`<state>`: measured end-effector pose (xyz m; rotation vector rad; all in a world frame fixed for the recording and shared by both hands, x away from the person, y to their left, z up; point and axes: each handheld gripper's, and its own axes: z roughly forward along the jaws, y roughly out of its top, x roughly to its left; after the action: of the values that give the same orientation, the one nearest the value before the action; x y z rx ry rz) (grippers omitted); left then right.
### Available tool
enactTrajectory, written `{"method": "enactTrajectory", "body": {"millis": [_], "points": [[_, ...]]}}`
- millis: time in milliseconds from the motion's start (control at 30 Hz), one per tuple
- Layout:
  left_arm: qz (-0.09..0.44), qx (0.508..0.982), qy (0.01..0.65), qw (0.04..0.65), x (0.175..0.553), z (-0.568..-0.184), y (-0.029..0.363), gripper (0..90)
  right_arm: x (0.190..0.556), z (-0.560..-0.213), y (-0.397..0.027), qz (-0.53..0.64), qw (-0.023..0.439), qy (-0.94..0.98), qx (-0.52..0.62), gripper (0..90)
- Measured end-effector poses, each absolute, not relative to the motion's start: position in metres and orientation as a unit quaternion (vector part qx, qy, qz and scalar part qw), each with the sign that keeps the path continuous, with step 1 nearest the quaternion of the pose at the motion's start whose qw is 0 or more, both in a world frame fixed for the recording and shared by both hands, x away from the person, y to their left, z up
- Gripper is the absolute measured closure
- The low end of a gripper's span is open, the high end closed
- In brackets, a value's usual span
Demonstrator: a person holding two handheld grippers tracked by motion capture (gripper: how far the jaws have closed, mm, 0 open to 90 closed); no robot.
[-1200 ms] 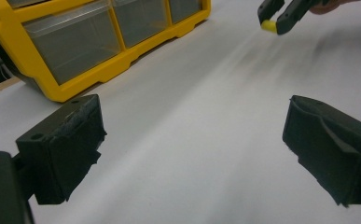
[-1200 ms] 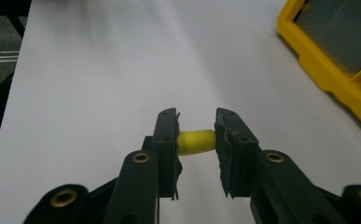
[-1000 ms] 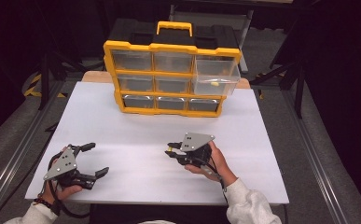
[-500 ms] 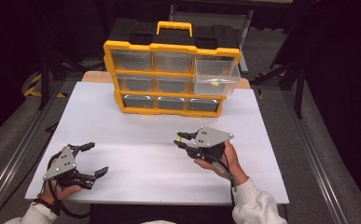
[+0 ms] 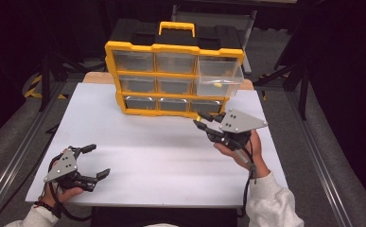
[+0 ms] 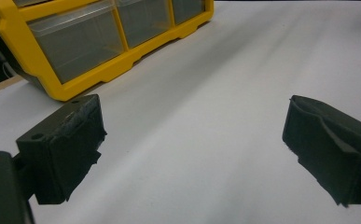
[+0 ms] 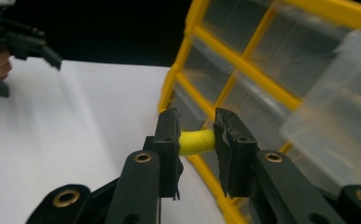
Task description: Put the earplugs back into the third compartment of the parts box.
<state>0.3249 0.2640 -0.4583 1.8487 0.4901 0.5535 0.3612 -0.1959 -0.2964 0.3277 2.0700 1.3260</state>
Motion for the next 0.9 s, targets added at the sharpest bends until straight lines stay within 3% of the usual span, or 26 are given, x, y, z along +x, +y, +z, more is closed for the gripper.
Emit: {"method": "enactTrajectory", "body": {"millis": [533, 900], "points": [[0.231, 0.781, 0.205, 0.543, 0.325, -0.458, 0.264, 6.6, 0.391, -0.212, -0.229, 0.504, 0.409, 0.738, 0.183, 71.8], [0.23, 0.781, 0.203, 0.543, 0.325, -0.459, 0.264, 6.6, 0.43, -0.203, -0.233, 0.477, 0.419, 0.735, 0.238, 71.1]]}}
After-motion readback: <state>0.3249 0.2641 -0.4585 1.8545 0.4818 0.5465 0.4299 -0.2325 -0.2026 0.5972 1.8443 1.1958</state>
